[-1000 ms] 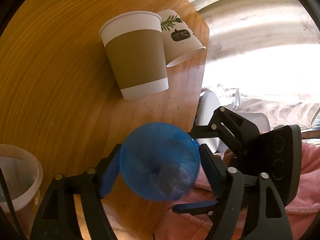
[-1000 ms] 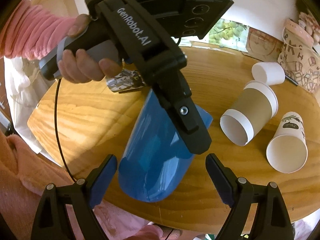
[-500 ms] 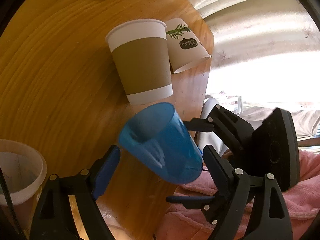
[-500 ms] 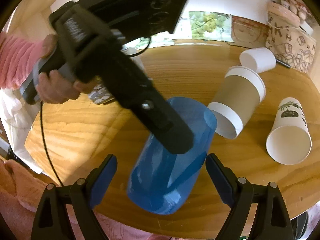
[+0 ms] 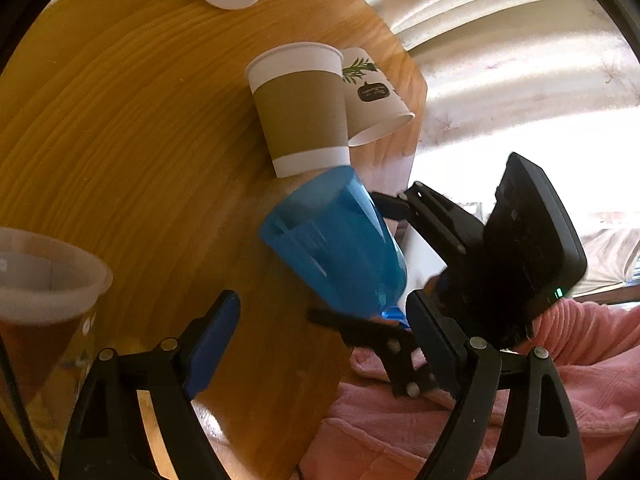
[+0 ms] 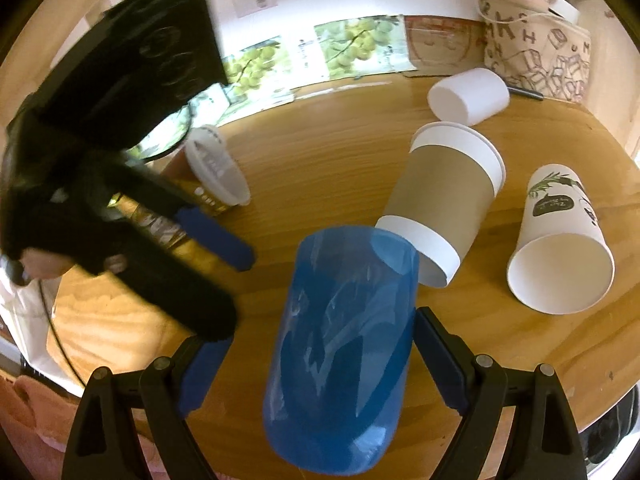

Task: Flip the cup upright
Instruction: 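Grasp the blue cup with the right gripper while the left gripper releases it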

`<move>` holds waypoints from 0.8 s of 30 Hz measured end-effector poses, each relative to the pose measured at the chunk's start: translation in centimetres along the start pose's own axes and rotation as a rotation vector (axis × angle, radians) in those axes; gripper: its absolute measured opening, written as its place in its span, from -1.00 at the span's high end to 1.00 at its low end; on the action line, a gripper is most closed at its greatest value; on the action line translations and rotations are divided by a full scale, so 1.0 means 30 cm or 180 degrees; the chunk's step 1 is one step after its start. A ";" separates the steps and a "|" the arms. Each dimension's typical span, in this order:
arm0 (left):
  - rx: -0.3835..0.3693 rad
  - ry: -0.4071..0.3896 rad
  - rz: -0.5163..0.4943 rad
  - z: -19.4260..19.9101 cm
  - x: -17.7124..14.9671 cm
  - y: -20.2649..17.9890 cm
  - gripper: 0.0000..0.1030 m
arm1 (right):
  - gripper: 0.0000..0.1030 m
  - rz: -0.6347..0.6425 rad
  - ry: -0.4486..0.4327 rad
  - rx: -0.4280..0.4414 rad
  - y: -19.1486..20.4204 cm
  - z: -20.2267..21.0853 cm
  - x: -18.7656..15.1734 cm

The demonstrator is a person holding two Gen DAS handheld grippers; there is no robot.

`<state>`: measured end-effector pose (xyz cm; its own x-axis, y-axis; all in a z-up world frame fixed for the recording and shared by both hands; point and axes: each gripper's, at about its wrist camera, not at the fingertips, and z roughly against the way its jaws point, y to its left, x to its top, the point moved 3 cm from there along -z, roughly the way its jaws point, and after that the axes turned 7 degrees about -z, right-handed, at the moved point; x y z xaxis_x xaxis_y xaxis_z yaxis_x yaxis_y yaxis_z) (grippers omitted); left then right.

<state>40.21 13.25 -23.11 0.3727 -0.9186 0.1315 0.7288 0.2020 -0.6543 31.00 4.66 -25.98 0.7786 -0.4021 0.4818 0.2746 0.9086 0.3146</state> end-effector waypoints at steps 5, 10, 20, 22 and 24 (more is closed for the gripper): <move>0.0085 -0.0047 -0.0079 0.030 -0.034 -0.034 -0.69 | -0.76 -0.0045 -0.0020 -0.0088 -0.013 -0.018 0.018; 0.0166 -0.0148 -0.0080 0.054 -0.062 -0.055 -0.69 | -0.76 -0.0078 -0.0052 -0.0188 -0.032 -0.027 0.040; 0.0280 -0.0355 0.0008 0.112 -0.121 -0.078 -0.69 | -0.63 -0.0130 0.0015 -0.0221 -0.057 -0.038 0.062; 0.0316 -0.0388 0.0065 0.093 -0.112 -0.090 -0.69 | -0.57 -0.0134 0.0033 -0.0233 -0.063 -0.039 0.067; 0.0330 -0.0447 0.0150 0.092 -0.118 -0.099 -0.69 | -0.46 -0.0131 0.0067 -0.0220 -0.068 -0.040 0.070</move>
<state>38.31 16.82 -19.58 0.4792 -0.8522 0.2100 0.7611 0.2843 -0.5830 32.75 2.09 -26.59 0.7772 -0.4375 0.4522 0.3444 0.8973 0.2761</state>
